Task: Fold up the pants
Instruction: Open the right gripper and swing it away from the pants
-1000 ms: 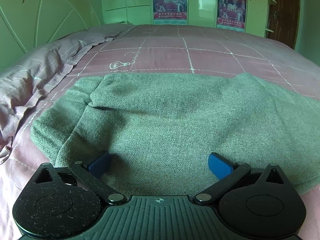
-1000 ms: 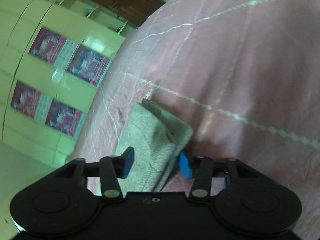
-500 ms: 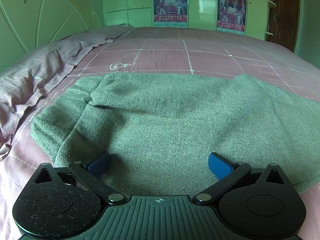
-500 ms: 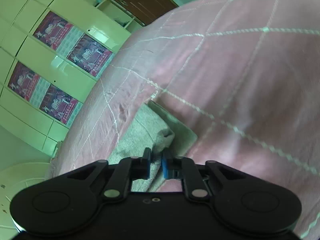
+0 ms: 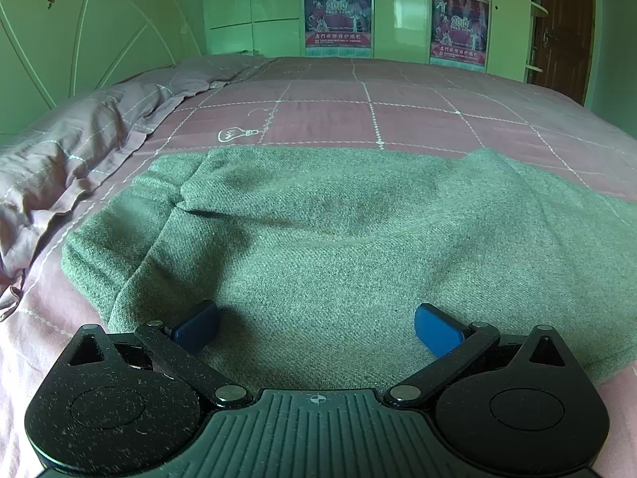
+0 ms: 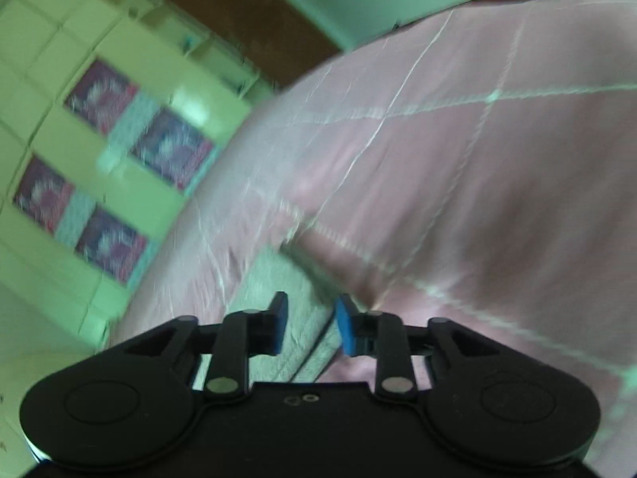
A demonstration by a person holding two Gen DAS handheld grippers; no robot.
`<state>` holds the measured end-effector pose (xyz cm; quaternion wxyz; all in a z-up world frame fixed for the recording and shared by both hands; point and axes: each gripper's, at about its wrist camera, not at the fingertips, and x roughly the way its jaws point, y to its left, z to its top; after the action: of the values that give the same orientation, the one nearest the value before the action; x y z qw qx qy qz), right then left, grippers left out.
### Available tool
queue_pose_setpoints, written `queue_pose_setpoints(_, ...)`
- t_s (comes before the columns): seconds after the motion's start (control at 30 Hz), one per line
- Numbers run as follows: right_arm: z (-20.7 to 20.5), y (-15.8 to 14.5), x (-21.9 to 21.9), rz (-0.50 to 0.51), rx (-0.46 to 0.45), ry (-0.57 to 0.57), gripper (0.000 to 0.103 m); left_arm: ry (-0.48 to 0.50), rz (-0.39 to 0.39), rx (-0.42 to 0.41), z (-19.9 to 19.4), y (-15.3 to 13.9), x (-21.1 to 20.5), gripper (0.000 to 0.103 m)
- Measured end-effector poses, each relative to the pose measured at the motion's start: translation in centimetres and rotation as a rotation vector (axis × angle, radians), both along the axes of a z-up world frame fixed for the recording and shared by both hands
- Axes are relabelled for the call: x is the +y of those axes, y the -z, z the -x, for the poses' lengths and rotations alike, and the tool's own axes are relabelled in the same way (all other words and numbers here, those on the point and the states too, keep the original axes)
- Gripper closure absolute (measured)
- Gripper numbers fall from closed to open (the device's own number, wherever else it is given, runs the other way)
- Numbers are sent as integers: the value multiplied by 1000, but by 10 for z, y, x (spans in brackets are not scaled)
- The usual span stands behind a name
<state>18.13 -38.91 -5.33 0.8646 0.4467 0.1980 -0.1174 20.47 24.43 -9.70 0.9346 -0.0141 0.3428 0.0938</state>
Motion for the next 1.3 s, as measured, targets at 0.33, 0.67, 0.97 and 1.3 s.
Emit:
queue_pose_setpoints(0.33, -29, 17, 0, -68, 51, -44, 86, -5, -5, 4, 0, 0, -1, 0)
queue_pose_setpoints(0.67, -24, 18, -4, -38, 43, -14, 102, -2, -18, 4, 4, -7, -6, 0)
queue_pose_setpoints(0.97, -18, 31, -5, -56, 45, 41, 102, 16, -25, -13, 11, -10, -7, 0)
queue_pose_setpoints(1.3, -33, -23, 88, 287, -32, -188, 82, -122, -62, -156, 25, -35, 16, 0)
